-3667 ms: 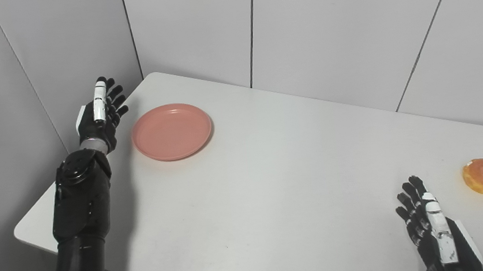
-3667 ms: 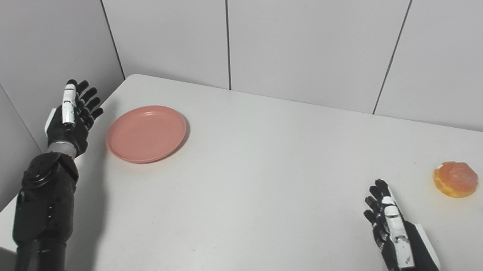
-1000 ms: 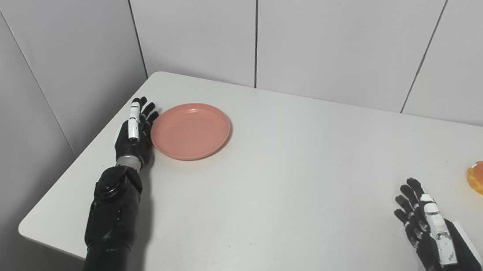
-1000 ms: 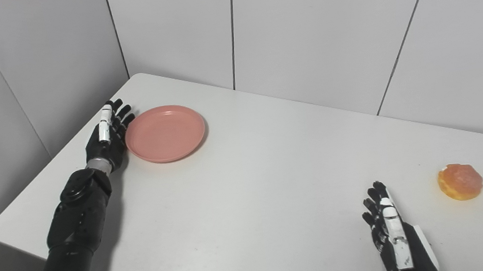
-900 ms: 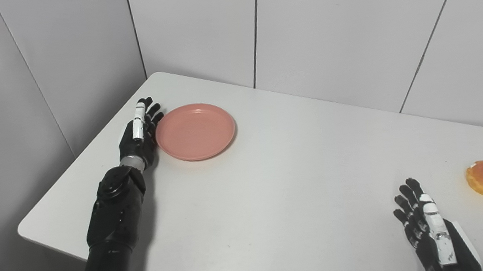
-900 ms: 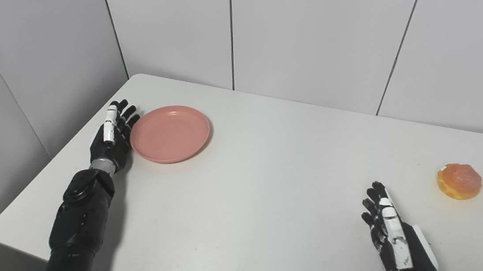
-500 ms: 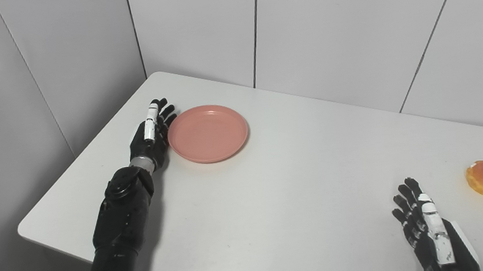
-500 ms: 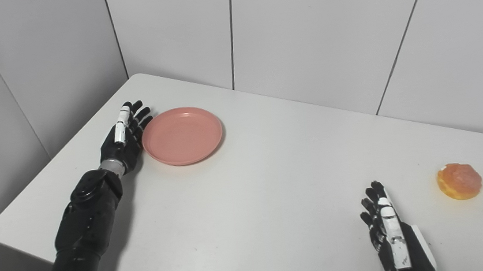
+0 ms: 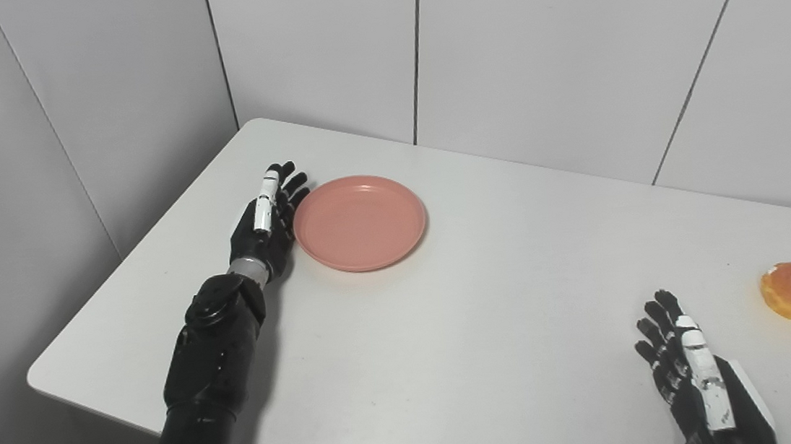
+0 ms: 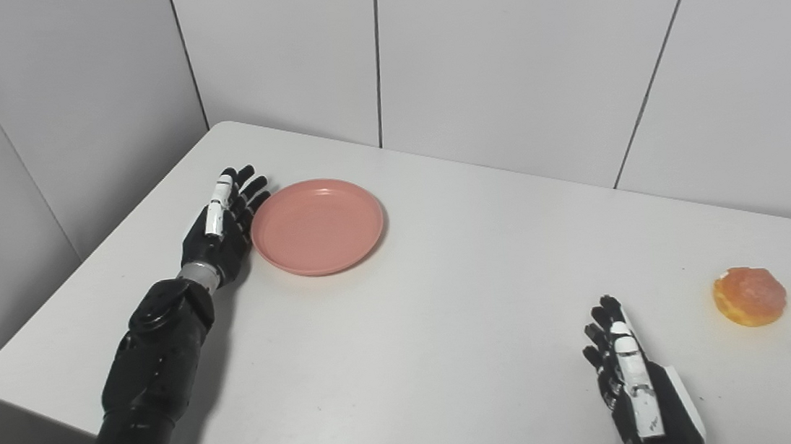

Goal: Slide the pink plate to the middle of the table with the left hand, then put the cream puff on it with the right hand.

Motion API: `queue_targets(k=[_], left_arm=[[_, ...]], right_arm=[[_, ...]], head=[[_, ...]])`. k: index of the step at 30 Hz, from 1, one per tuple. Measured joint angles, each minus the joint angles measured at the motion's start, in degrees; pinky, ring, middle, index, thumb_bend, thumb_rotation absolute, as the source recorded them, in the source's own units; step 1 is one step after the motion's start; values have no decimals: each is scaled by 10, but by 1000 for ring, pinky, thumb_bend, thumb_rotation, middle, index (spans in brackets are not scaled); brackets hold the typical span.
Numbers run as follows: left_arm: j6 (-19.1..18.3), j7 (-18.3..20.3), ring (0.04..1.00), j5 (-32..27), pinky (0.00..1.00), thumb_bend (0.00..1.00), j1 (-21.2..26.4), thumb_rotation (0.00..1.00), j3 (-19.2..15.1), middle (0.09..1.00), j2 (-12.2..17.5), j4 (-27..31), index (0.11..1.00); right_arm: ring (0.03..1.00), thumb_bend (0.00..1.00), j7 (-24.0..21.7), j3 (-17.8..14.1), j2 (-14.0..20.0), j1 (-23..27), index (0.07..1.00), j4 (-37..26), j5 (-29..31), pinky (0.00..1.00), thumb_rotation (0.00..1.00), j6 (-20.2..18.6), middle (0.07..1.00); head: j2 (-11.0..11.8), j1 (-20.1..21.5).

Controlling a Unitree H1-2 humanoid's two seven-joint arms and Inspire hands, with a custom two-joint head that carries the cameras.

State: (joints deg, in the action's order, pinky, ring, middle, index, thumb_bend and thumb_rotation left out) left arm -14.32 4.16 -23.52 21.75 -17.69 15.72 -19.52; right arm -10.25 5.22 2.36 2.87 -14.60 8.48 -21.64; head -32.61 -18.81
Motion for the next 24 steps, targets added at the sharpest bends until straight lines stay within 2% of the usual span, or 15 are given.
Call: queue_targets(k=[13,19,24], left_arm=[[-9,1,934,5,953,402,-8,1000,58,919,-9,33,907],[-25,2,917,26,918,397,-28,1000,91,908,-19,78,897],[-55,5,909,28,907,393,-46,1000,111,899,-39,127,884]], right_arm=[[1000,229,7,4,-3,0,1000,0,-11,1000,1000,0,1000],[1000,230,9,4,-4,0,1000,0,-14,1000,1000,0,1000],[1000,215,14,4,-10,0,1000,0,-17,1000,1000,0,1000]], head=[[-8,17],[-14,25],[-18,28]])
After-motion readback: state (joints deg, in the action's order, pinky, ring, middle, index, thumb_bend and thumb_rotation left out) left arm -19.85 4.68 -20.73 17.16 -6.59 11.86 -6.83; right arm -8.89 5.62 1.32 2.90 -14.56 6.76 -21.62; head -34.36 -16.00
